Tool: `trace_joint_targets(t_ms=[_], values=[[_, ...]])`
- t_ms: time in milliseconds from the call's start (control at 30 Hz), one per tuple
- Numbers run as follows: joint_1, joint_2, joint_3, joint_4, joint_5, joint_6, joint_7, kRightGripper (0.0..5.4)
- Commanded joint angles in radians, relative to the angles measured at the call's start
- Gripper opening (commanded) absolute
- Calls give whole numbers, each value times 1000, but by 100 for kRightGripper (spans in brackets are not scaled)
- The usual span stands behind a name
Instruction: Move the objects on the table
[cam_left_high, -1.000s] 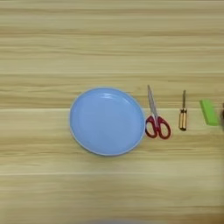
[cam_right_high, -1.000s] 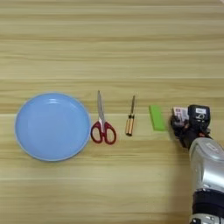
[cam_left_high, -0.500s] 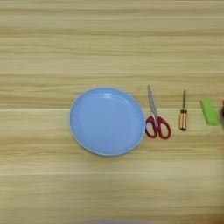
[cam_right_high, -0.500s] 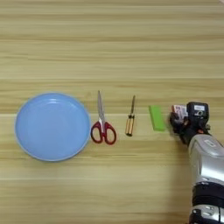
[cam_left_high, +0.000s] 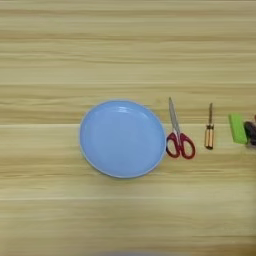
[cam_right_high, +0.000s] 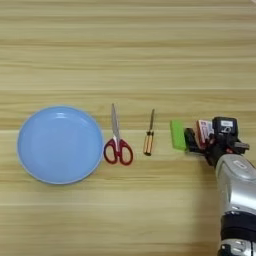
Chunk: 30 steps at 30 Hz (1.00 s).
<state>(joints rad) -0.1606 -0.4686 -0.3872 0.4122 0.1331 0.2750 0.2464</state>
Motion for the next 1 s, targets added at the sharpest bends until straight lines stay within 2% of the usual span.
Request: trace_joint_targets(t_ms=[33, 533, 1000], values=[[-35, -38, -11, -80, 8, -6, -13, 537], [-9, -31, -20, -192, 23, 32, -25, 537], [39, 10, 7, -362, 44, 74, -14, 537]])
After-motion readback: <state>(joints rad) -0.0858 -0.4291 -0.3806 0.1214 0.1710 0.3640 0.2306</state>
